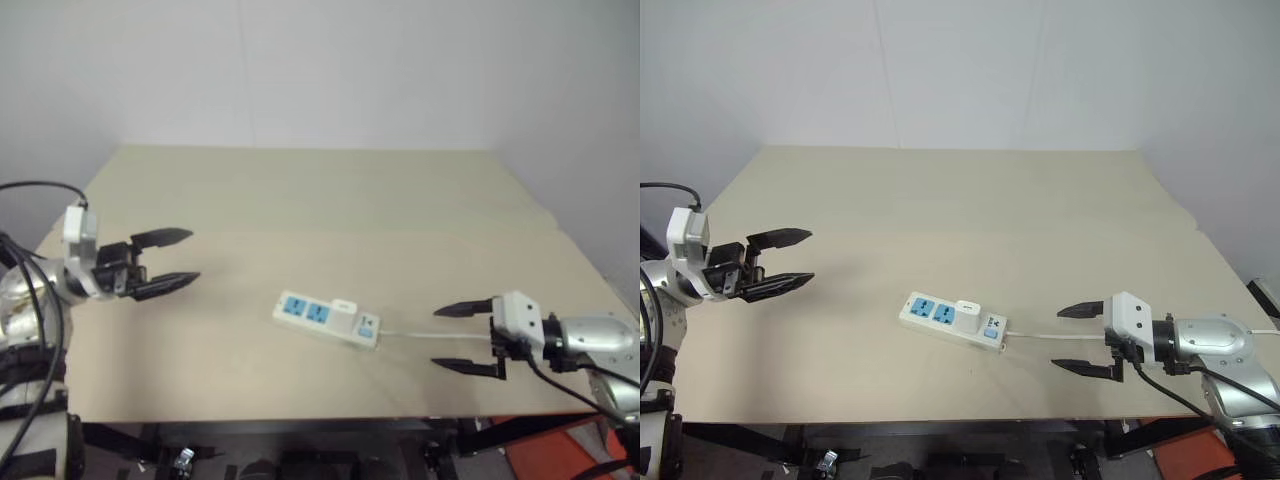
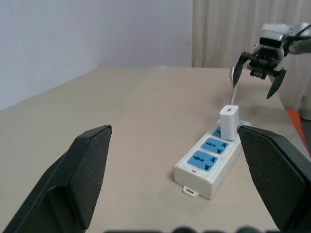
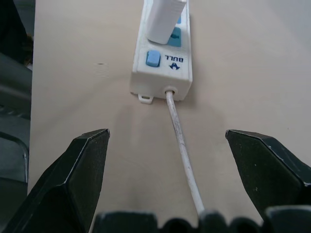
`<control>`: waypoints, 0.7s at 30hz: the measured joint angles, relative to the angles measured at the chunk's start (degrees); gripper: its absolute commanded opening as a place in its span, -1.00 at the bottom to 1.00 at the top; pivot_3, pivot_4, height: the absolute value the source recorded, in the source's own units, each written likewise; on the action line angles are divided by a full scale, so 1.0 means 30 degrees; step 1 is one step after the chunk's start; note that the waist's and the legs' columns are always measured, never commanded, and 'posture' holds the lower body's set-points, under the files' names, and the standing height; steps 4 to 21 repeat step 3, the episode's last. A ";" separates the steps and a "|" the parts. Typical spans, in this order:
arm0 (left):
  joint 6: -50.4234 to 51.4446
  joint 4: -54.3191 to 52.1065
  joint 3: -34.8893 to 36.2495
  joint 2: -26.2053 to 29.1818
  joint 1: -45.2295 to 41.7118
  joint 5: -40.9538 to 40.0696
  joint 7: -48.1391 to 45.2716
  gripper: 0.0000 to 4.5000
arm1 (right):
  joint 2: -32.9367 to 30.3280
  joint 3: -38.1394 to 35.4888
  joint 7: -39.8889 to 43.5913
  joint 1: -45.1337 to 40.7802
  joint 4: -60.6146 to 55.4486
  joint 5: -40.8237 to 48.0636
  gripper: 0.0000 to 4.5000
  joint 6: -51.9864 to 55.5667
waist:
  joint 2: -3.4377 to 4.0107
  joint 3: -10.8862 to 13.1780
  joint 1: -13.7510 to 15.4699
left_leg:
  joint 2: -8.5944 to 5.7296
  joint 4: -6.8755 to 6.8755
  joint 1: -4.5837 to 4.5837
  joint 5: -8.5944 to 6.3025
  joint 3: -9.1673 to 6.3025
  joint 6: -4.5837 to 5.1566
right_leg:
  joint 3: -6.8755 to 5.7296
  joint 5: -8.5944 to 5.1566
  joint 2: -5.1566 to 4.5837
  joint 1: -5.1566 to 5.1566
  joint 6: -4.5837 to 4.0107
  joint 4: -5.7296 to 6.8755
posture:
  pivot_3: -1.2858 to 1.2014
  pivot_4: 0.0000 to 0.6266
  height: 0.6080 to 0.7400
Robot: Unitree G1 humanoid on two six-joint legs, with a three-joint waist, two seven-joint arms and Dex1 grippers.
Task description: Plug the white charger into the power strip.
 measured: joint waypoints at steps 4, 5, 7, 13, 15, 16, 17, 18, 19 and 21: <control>0.0095 -0.0097 0.0121 -0.0222 0.0129 0.0154 0.0114 1.00 | 0.0000 -0.0008 -0.0111 0.0157 -0.0133 0.0000 0.99 0.0064 | 0.0000 0.0000 0.0022 | -0.0001 0.0000 -0.0006 0.0000 0.0002 0.0001 | 0.0001 0.0000 -0.0002 -0.0003 0.0000 -0.0003 | 0.03 -0.52 1.00; 0.0095 -0.0097 0.0121 -0.0222 0.0129 0.0154 0.0114 1.00 | 0.0000 -0.0008 -0.0111 0.0157 -0.0133 0.0000 0.99 0.0064 | 0.0000 0.0000 0.0022 | -0.0001 0.0000 -0.0006 0.0000 0.0002 0.0001 | 0.0001 0.0000 -0.0002 -0.0003 0.0000 -0.0003 | 0.03 -0.52 1.00; 0.0095 -0.0097 0.0121 -0.0222 0.0129 0.0154 0.0114 1.00 | 0.0000 -0.0008 -0.0111 0.0157 -0.0133 0.0000 0.99 0.0064 | 0.0000 0.0000 0.0022 | -0.0001 0.0000 -0.0006 0.0000 0.0002 0.0001 | 0.0001 0.0000 -0.0002 -0.0003 0.0000 -0.0003 | 0.03 -0.52 1.00; 0.0095 -0.0097 0.0121 -0.0222 0.0129 0.0154 0.0114 1.00 | 0.0000 -0.0008 -0.0111 0.0157 -0.0133 0.0000 0.99 0.0064 | 0.0000 0.0000 0.0022 | -0.0001 0.0000 -0.0006 0.0000 0.0002 0.0001 | 0.0001 0.0000 -0.0002 -0.0003 0.0000 -0.0003 | 0.03 -0.52 1.00; 0.0095 -0.0097 0.0121 -0.0222 0.0129 0.0154 0.0114 1.00 | 0.0000 -0.0008 -0.0111 0.0157 -0.0133 0.0000 0.99 0.0064 | 0.0000 0.0000 0.0022 | -0.0001 0.0000 -0.0006 0.0000 0.0002 0.0001 | 0.0001 0.0000 -0.0002 -0.0003 0.0000 -0.0003 | 0.03 -0.52 1.00; 0.0095 -0.0097 0.0121 -0.0222 0.0129 0.0154 0.0114 1.00 | 0.0000 -0.0008 -0.0111 0.0157 -0.0133 0.0000 0.99 0.0064 | 0.0000 0.0000 0.0022 | -0.0001 0.0000 -0.0006 0.0000 0.0002 0.0001 | 0.0001 0.0000 -0.0002 -0.0003 0.0000 -0.0003 | 0.03 -0.52 1.00; 0.0095 -0.0097 0.0121 -0.0222 0.0129 0.0154 0.0114 1.00 | 0.0000 -0.0008 -0.0111 0.0157 -0.0133 0.0000 0.99 0.0064 | 0.0000 0.0000 0.0022 | -0.0001 0.0000 -0.0006 0.0000 0.0002 0.0001 | 0.0001 0.0000 -0.0002 -0.0003 0.0000 -0.0003 | 0.03 -0.52 1.00; 0.0095 -0.0097 0.0121 -0.0222 0.0129 0.0154 0.0114 1.00 | 0.0000 -0.0008 -0.0111 0.0157 -0.0133 0.0000 0.99 0.0064 | 0.0000 0.0000 0.0022 | -0.0001 0.0000 -0.0006 0.0000 0.0002 0.0001 | 0.0001 0.0000 -0.0002 -0.0003 0.0000 -0.0003 | 0.03 -0.52 1.00; 0.0095 -0.0097 0.0121 -0.0222 0.0129 0.0154 0.0114 1.00 | 0.0000 -0.0008 -0.0111 0.0157 -0.0133 0.0000 0.99 0.0064 | 0.0000 0.0000 0.0022 | -0.0001 0.0000 -0.0006 0.0000 0.0002 0.0001 | 0.0001 0.0000 -0.0002 -0.0003 0.0000 -0.0003 | 0.03 -0.52 1.00; 0.0095 -0.0097 0.0121 -0.0222 0.0129 0.0154 0.0114 1.00 | 0.0000 -0.0008 -0.0111 0.0157 -0.0133 0.0000 0.99 0.0064 | 0.0000 0.0000 0.0022 | -0.0001 0.0000 -0.0006 0.0000 0.0002 0.0001 | 0.0001 0.0000 -0.0002 -0.0003 0.0000 -0.0003 | 0.03 -0.52 1.00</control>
